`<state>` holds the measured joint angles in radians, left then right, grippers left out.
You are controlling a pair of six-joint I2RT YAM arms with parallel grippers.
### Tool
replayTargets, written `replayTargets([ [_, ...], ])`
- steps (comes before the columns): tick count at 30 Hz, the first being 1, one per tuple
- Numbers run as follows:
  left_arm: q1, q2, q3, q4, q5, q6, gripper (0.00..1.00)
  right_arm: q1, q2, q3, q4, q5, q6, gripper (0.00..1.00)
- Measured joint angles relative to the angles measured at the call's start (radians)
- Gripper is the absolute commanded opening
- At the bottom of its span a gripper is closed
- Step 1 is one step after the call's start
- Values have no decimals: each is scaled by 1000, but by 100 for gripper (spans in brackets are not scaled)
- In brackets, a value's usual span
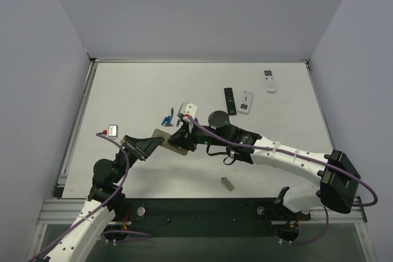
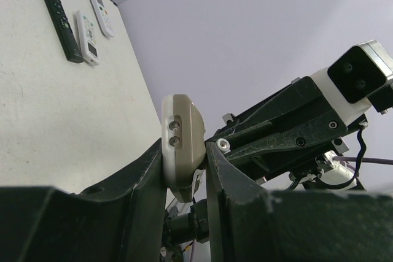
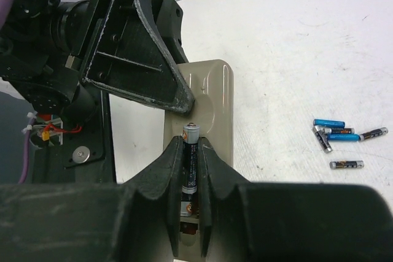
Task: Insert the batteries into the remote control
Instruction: Load the battery into the remote control.
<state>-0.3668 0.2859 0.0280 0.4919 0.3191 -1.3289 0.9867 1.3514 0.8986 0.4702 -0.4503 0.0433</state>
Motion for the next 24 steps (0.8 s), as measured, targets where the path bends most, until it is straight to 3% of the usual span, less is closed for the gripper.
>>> replayTargets([
  [13, -2, -3, -3, -18, -1, -56, 0, 3, -19, -48, 47, 10, -120, 2],
  [24, -4, -7, -4, -27, -9, -90, 0, 3, -40, -56, 18, 9, -164, 14],
])
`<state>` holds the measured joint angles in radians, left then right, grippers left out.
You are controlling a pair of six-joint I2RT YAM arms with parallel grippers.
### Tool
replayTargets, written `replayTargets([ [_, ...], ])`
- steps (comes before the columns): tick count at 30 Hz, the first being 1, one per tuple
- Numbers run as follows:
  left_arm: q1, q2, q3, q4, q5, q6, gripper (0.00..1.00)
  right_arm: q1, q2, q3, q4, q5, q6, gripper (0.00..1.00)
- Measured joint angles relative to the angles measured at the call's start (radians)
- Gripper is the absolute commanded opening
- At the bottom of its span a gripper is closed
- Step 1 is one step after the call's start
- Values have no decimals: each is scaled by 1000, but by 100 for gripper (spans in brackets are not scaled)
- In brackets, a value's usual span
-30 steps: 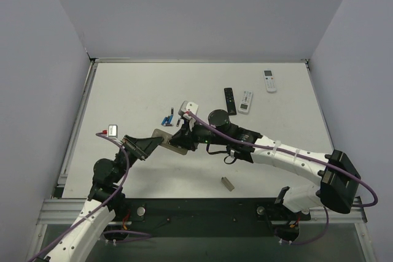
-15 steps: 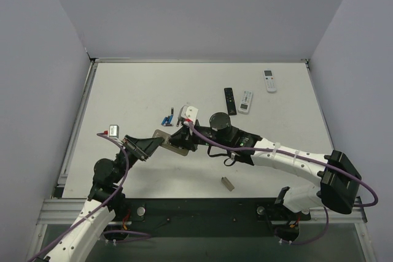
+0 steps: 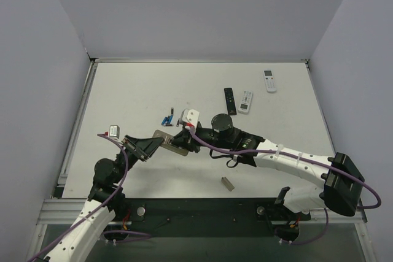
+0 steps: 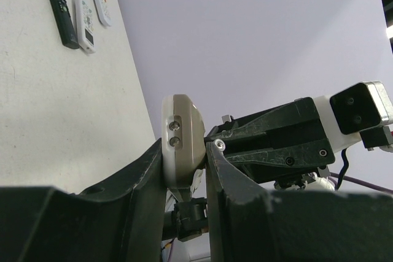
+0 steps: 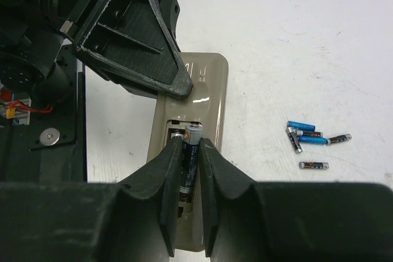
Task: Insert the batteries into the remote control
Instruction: Load the battery into the remote control.
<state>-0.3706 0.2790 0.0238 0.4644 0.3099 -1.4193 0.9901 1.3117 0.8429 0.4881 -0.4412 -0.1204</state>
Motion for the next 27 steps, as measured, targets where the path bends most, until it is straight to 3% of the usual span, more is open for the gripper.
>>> replayTargets([
  [16, -4, 0, 0, -14, 16, -8, 0, 0, -1, 0, -40, 15, -19, 31],
  [17, -4, 0, 0, -15, 18, -8, 0, 0, -3, 0, -44, 17, -19, 38],
  [27, -8, -7, 2, -10, 68, 18, 0, -3, -63, 56, -218, 42, -31, 71],
])
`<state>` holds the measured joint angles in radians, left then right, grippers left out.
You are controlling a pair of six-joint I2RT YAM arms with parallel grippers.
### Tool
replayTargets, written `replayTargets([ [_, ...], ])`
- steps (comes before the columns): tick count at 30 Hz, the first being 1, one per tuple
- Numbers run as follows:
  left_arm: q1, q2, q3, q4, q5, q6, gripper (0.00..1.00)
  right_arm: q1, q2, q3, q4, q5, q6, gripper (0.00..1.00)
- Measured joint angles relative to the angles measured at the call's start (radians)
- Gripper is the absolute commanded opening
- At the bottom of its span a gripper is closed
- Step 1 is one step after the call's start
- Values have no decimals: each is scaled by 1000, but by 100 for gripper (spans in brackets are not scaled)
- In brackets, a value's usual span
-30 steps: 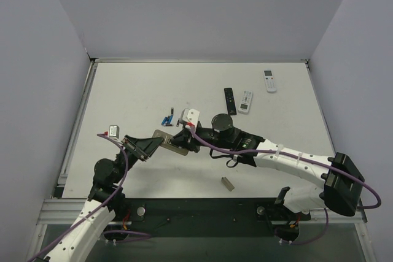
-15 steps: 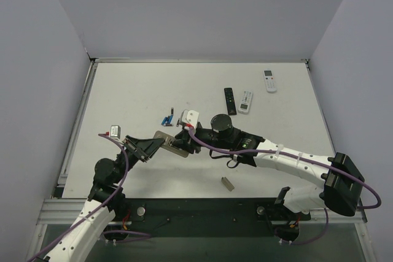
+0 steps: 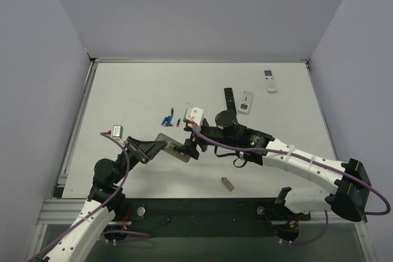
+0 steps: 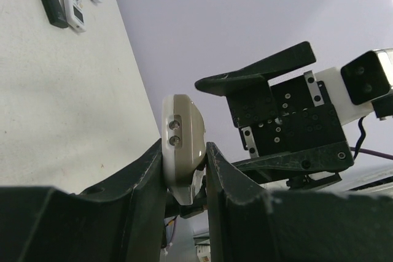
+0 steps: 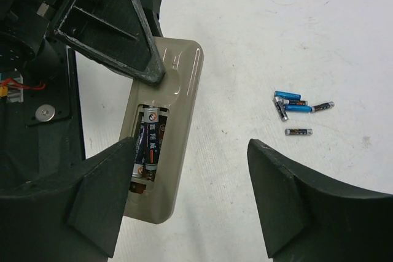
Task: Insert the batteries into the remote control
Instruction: Load the battery into the remote control.
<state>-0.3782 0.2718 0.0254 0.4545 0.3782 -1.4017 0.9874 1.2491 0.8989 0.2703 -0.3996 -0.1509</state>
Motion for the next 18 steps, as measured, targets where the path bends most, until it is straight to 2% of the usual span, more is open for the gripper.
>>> replayTargets([
  [1, 0, 5, 2, -3, 7, 5, 0, -1, -9, 10, -23, 0, -2, 75],
  [2, 0, 11, 6, -5, 18, 11, 0, -3, -19, 18, -42, 0, -6, 90],
  [7, 0, 88, 57, -10, 88, 55, 0, -6, -82, 51, -142, -8, -54, 96],
  [13, 0, 209, 159, -17, 207, 130, 0, -7, -130, 99, -291, -24, -135, 91],
  [18, 0, 264, 215, -34, 291, 182, 0, -7, -154, 110, -363, -68, -224, 74],
])
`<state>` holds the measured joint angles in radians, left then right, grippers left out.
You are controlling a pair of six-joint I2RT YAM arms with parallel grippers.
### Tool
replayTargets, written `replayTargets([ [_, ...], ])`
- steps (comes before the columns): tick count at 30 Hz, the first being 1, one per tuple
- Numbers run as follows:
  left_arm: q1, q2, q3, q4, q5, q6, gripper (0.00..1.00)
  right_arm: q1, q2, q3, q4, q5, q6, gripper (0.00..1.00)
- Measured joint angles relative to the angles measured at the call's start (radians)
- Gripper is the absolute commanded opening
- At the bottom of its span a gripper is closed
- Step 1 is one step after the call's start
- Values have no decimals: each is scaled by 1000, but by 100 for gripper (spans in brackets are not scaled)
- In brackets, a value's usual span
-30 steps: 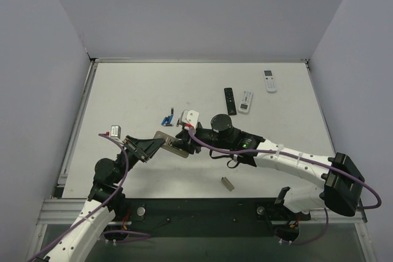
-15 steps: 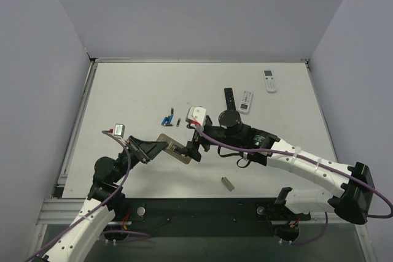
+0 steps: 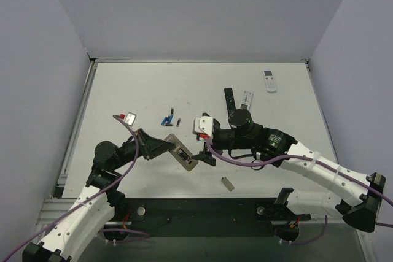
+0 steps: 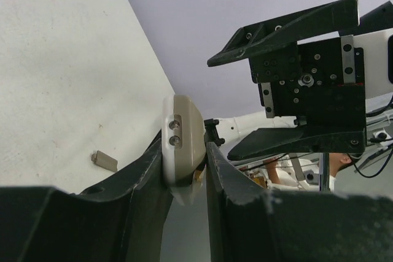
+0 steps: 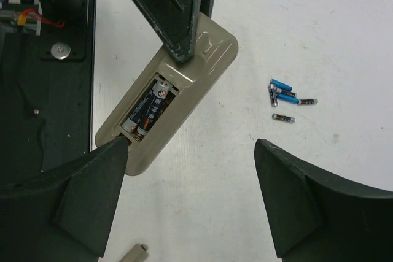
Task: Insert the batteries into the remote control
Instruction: Load the battery into the remote control.
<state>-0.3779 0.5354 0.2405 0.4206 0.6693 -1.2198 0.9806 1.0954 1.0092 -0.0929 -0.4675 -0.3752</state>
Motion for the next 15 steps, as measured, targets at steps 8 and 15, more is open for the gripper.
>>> replayTargets([
  [8, 0, 61, 42, -15, 98, 38, 0, 3, 8, 36, -72, -96, -180, 40],
  [15, 0, 75, 44, -29, 130, 50, 0, 35, 67, 110, -94, -154, -262, 29],
])
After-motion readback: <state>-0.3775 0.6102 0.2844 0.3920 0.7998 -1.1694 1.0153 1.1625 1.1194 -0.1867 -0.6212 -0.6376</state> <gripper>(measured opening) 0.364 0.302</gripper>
